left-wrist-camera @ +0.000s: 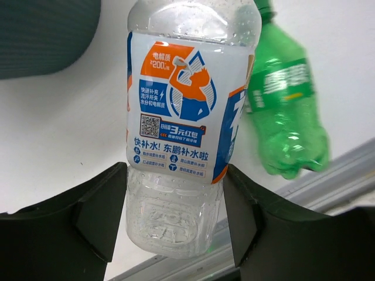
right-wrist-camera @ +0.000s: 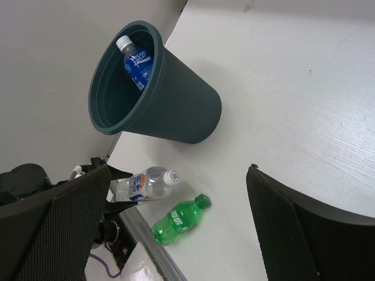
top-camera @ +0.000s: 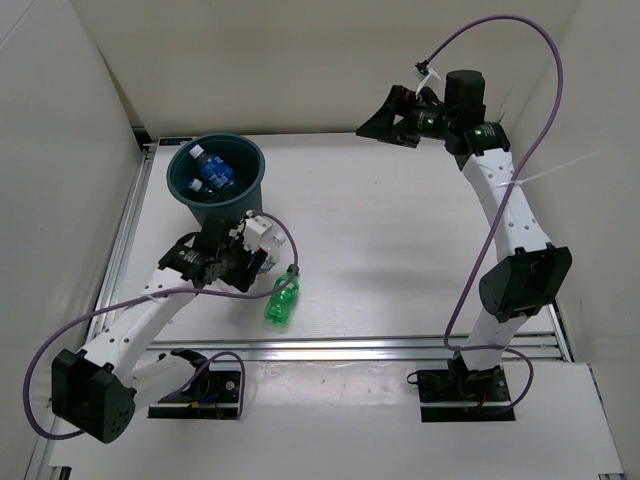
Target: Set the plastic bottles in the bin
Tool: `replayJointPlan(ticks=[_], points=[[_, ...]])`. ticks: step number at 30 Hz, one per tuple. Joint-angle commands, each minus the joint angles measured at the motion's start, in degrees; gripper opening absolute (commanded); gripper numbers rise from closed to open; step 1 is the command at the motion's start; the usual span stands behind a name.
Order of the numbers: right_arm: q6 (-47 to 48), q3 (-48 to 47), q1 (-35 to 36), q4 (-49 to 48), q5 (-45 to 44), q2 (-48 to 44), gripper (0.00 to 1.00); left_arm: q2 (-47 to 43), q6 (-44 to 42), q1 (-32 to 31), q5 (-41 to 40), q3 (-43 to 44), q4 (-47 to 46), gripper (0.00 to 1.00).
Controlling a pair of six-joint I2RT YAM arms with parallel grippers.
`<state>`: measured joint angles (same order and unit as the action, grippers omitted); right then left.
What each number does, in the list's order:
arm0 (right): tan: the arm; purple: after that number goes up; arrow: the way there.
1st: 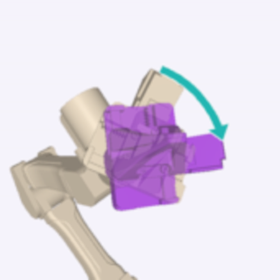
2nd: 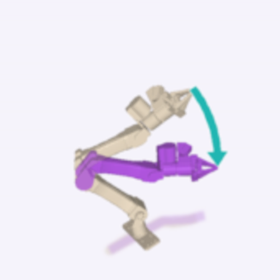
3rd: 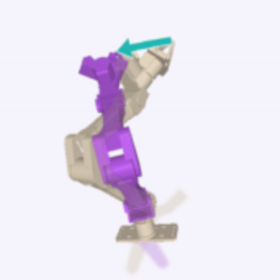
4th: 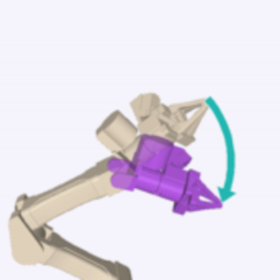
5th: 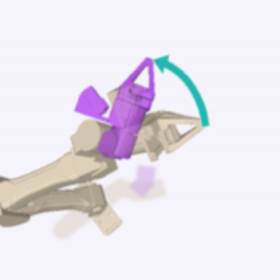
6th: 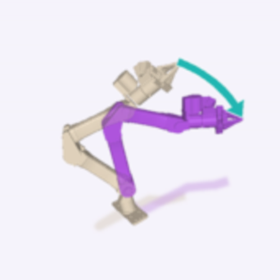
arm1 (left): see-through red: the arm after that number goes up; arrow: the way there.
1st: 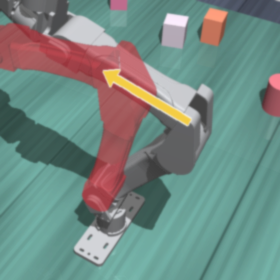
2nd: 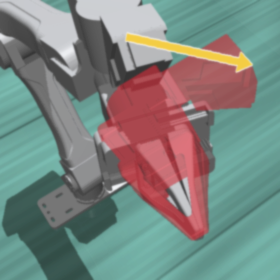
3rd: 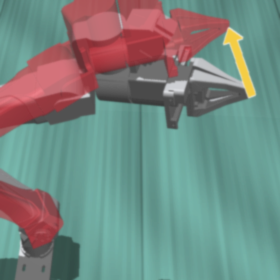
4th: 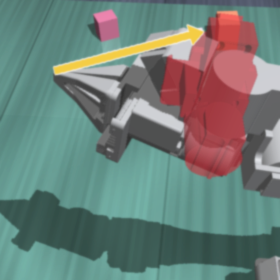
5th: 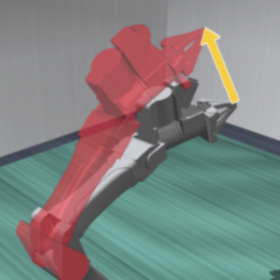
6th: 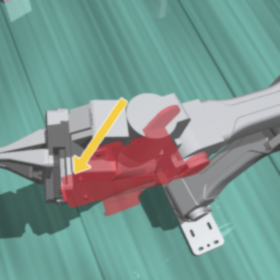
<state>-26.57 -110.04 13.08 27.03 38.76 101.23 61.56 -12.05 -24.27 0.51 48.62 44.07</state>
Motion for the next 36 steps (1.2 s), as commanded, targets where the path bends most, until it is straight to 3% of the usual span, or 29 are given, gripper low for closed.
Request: replayJointPlan(ticks=[1, 7, 12, 16, 17, 20, 25, 30, 34, 35, 36], points=[[0.9, 1.2, -0.2, -1.0, 0.0, -3.8, 1.00, -1.7, -1.0, -1.6, 3.2, 6.0, 4.5, 0.46], [1.4, 3.1, -0.2, -0.5, -1.2, -5.7, 1.00, -1.1, -2.3, -5.1, 10.0, 14.5, 10.7, 0.44], [2.6, 3.7, -0.2, 0.0, -2.4, -7.6, 1.00, 2.6, 0.8, -5.6, 10.6, 30.5, 10.1, 0.43], [2.6, 4.7, -0.2, 0.0, -2.9, -8.2, 1.00, 6.5, 2.8, -5.6, 2.7, 43.0, 5.4, 0.43], [2.6, 4.7, -0.2, 0.0, -2.9, -8.2, 1.00, 6.5, 3.9, -5.6, -4.7, 44.4, 3.4, 0.43], [3.1, 5.3, -0.2, 0.6, -2.9, -8.9, 1.00, 8.5, 5.7, -4.4, -16.1, 46.8, -4.2, 0.46], [3.1, 6.8, -0.2, 0.6, -2.4, -10.1, 1.00, 16.8, 11.2, 1.9, -21.7, 53.2, -5.6, 0.46], [3.6, 9.9, -0.2, 0.6, -2.4, -12.3, 1.00, 21.6, 15.5, 10.0, -18.8, 53.8, -5.6, 0.47], [4.2, 12.7, -0.2, 0.6, -2.9, -14.6, 1.00, 23.0, 17.9, 14.9, -17.1, 53.1, -5.6, 0.58], [4.2, 13.3, -0.2, 0.6, -2.9, -14.6, 1.00, 23.0, 19.2, 15.6, -16.4, 52.3, -5.6, 0.71], [4.2, 13.8, -0.2, 0.6, -2.9, -15.2, 1.00, 23.0, 19.7, 16.1, -16.4, 51.8, -6.1, 0.78]])
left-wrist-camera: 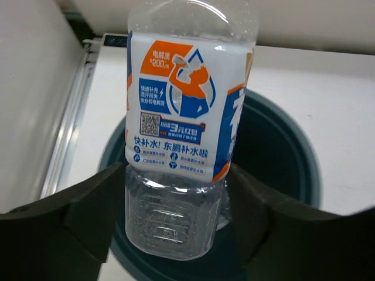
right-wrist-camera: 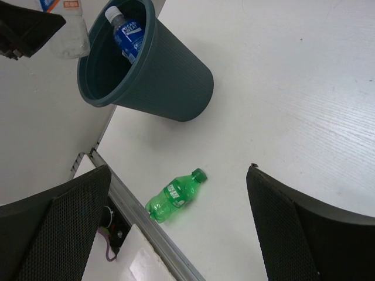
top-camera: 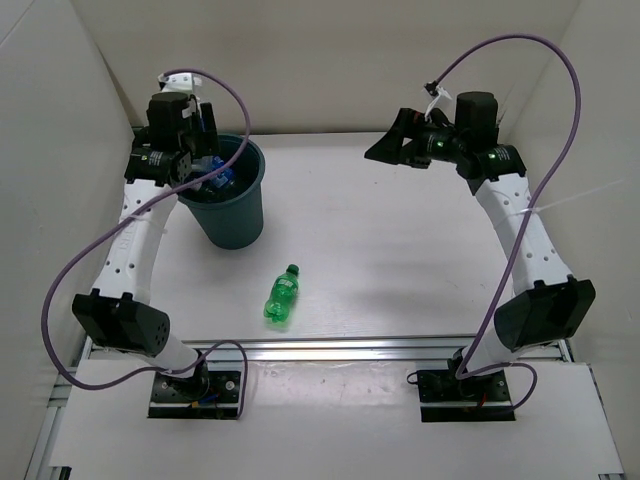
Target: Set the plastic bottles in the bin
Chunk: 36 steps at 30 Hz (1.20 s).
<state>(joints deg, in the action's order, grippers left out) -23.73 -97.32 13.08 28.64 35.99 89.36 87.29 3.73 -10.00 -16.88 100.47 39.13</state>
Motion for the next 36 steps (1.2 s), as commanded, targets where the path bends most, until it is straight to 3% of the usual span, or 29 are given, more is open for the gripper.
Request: replayJointPlan(ticks=[1, 3, 8, 13, 16, 17, 24, 30, 31, 36], points=[[1.9, 1.1, -0.2, -1.0, -0.1, -3.3, 1.00, -2.7, 3.9, 2.5, 1.6, -0.1, -1.2, 0.84], [1.9, 1.7, -0.2, -1.0, -0.1, -3.9, 1.00, -3.3, 4.5, 2.5, 1.6, -1.5, -1.7, 1.00], [1.9, 2.3, -0.2, -1.0, -0.1, -3.9, 1.00, -7.5, 5.6, 2.5, 1.1, -4.7, -1.7, 1.00], [1.9, 2.8, -0.2, -1.0, -0.1, -3.9, 1.00, -17.1, 6.6, 2.5, -1.1, -11.1, -1.7, 1.00], [1.9, 2.8, -0.2, -1.0, -0.1, -3.9, 1.00, -24.6, 2.3, 2.5, 16.7, -16.1, -1.7, 1.00], [1.9, 2.8, -0.2, -1.0, -0.1, -3.9, 1.00, -26.2, 0.8, 1.6, 26.0, -17.7, -1.7, 1.00], [0.1, 2.3, -0.2, -1.6, 0.9, -1.6, 1.00, -31.7, -2.8, -7.6, 41.2, -29.2, 6.2, 1.00], [-0.4, 2.8, -0.2, -2.1, 2.1, -0.9, 1.00, -24.2, -0.7, -17.0, 35.5, -36.2, 10.0, 1.00], [-0.4, 2.8, -0.2, -2.1, 2.1, -0.9, 1.00, -22.4, 0.6, -19.3, 30.6, -36.8, 10.0, 1.00], [-0.4, 3.4, -0.2, -2.1, 2.1, -1.6, 1.00, -11.7, 5.3, -23.1, 24.8, -36.8, 11.1, 1.00]])
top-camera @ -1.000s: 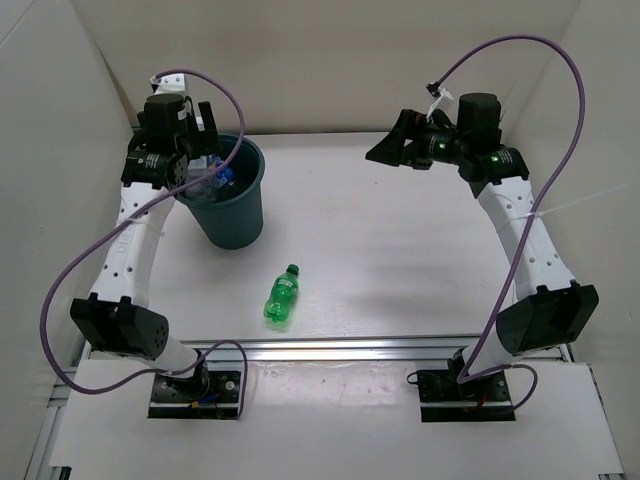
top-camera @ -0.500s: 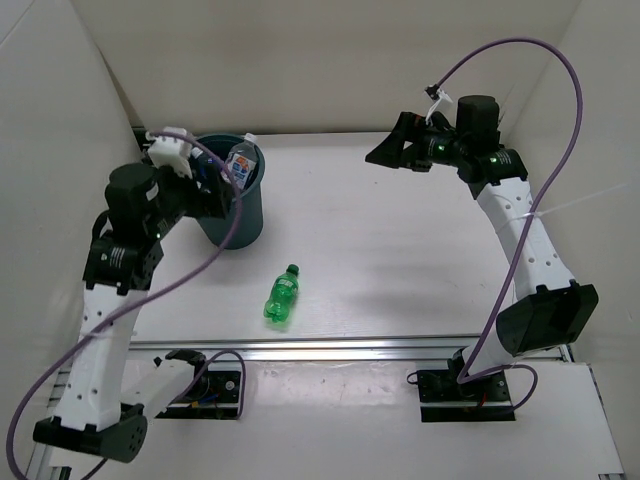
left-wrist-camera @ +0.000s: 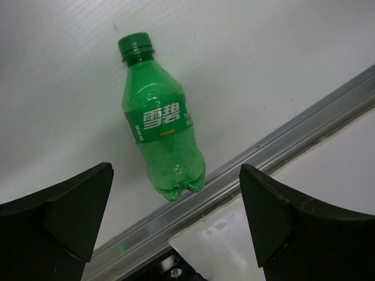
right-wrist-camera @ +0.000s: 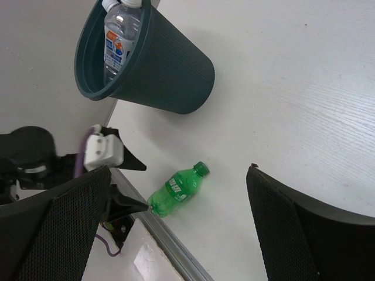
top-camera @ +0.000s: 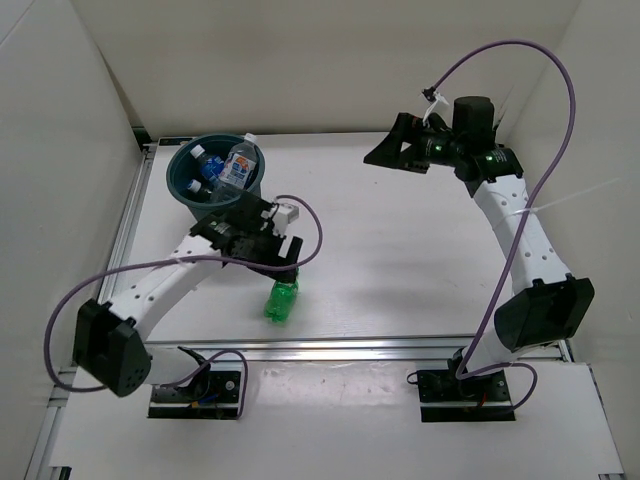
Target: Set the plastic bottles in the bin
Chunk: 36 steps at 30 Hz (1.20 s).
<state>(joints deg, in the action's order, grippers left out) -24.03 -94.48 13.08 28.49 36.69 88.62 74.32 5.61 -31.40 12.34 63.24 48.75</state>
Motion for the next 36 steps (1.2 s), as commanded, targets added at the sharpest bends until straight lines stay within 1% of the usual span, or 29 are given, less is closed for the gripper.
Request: replayJointPlan(ticks=[1, 6, 9, 11, 16, 18, 19, 20, 21, 25, 28, 29, 31, 32, 33, 35, 36], points=[[-0.1, 0.5, -0.2, -1.9, 1.4, -0.8, 1.00, 2.2, 4.1, -2.3, -5.9, 0.4, 0.9, 1.00], [0.9, 2.8, -0.2, -1.9, 0.8, -2.6, 1.00, 11.3, 6.0, -4.5, -7.5, 1.8, 0.9, 1.00], [1.4, 3.9, -0.2, -1.9, 0.2, -3.1, 1.00, 15.3, 7.4, -5.8, -8.9, 1.8, 0.9, 1.00], [1.4, 3.9, -0.2, -1.9, 0.2, -3.7, 1.00, 16.7, 8.9, -5.8, -8.9, 1.2, 0.9, 1.00], [1.4, 5.0, -0.2, -1.9, 0.2, -4.8, 1.00, 19.4, 9.4, -6.3, -8.4, -1.8, -0.6, 1.00], [1.4, 5.5, -0.2, -1.4, 0.2, -4.8, 1.00, 20.1, 10.6, -6.3, -9.2, -1.8, -1.2, 0.90], [1.4, 5.5, -0.2, -1.4, 0.2, -5.4, 1.00, 20.1, 10.7, -6.3, -9.2, -1.8, -1.2, 0.77], [1.4, 6.1, -0.2, -1.4, -0.4, -5.4, 1.00, 19.5, 11.9, -6.3, -9.7, -2.3, -1.2, 0.70], [1.4, 6.1, -0.2, -1.4, -0.4, -5.4, 1.00, 18.8, 12.4, -6.3, -9.7, -2.3, -1.8, 0.66], [1.4, 6.1, -0.2, -1.4, -0.9, -5.4, 1.00, 15.2, 13.6, -6.3, -9.1, -2.3, -1.8, 0.58], [1.4, 5.6, -0.2, -1.4, -0.9, -4.9, 1.00, 11.1, 15.0, -7.6, -7.8, 0.6, 0.5, 0.55], [1.4, 5.6, -0.2, -1.4, -0.9, -4.9, 1.00, 9.7, 15.0, -8.1, -7.8, 3.6, 1.9, 0.55], [1.4, 5.6, -0.2, -1.4, -0.9, -4.3, 1.00, 4.8, 15.6, -9.1, -7.8, 6.8, 2.0, 0.54], [1.4, 5.6, -0.2, -1.4, -0.9, -4.3, 1.00, 3.1, 15.6, -9.6, -7.8, 10.2, 2.0, 0.54], [1.4, 5.6, -0.2, -1.4, -0.4, -3.7, 1.00, 0.4, 15.6, -10.5, -7.8, 12.0, 2.0, 0.52], [0.9, 5.1, -0.2, -1.4, 0.3, -3.1, 1.00, -2.0, 14.9, -10.5, -7.8, 15.4, 2.0, 0.52], [0.9, 5.1, -0.2, -1.9, 0.3, -2.5, 1.00, -3.9, 14.9, -10.5, -8.3, 19.2, 2.0, 0.52]])
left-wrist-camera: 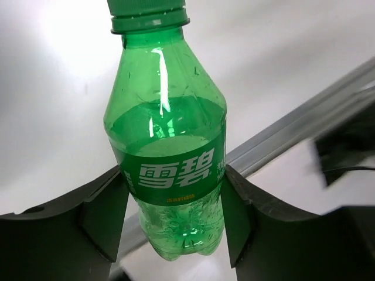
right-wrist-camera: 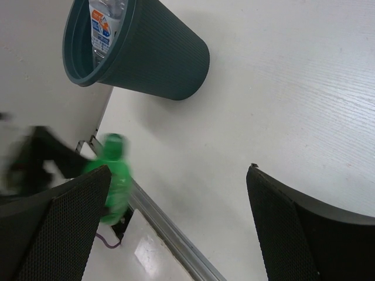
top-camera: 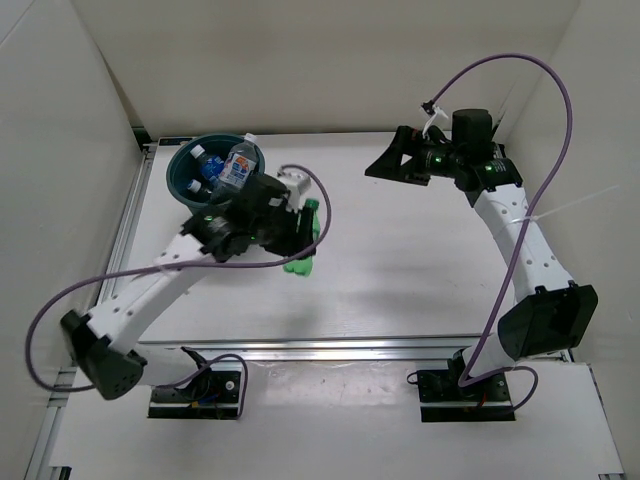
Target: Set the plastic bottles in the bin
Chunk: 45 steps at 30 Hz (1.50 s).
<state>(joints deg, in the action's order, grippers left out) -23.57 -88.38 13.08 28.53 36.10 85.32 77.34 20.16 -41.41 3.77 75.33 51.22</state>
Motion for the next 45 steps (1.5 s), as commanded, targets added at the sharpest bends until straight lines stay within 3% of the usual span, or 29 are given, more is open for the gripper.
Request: replayJointPlan(ticks=[1, 4, 8, 11, 14, 20, 24, 29, 33, 38, 45], points=[[-0.2, -1.6, -0.2, -2.0, 0.9, 1.3, 1.00, -7.6, -0.2, -0.5, -0.5, 9.1, -0.5, 0.52], [-0.2, -2.1, -0.2, -2.0, 1.4, 2.0, 1.00, -8.3, -0.2, 0.9, -9.7, 18.3, 1.5, 0.57], [-0.7, -2.7, -0.2, -2.5, 2.0, 2.5, 1.00, -6.9, -0.7, 10.7, -23.9, 27.1, 0.9, 0.60], [-1.2, -2.7, -0.2, -2.5, 2.6, 2.5, 1.00, -3.4, -2.3, 18.3, -27.3, 30.3, -1.0, 0.62], [-1.2, -2.2, -0.2, -2.5, 2.6, 2.5, 1.00, 1.0, 0.7, 26.2, -26.6, 32.2, -1.0, 0.60], [-1.2, 0.8, -0.2, -2.5, 2.6, -0.6, 1.00, 8.7, 2.1, 34.9, -25.7, 30.7, -2.1, 0.63], [-0.1, 2.1, -0.2, -2.0, 1.9, -2.2, 1.00, 12.5, 2.1, 38.4, -23.9, 30.7, -2.6, 0.72], [0.5, 3.8, -0.2, -1.3, -0.3, -4.1, 1.00, 14.2, 2.6, 39.5, -23.4, 29.3, -2.6, 0.99], [-0.2, 4.4, -0.2, 0.4, -6.9, -4.6, 1.00, 9.9, 3.3, 39.0, -22.1, 27.2, -3.1, 0.99], [-0.8, 3.2, -0.2, 1.5, -9.9, -4.0, 1.00, -0.7, 3.8, 37.1, -27.3, 21.4, -3.9, 0.99], [-2.4, -0.4, -0.2, 4.3, -15.2, -1.9, 1.00, -27.7, 3.7, 36.6, -30.2, -0.5, -5.3, 0.99]])
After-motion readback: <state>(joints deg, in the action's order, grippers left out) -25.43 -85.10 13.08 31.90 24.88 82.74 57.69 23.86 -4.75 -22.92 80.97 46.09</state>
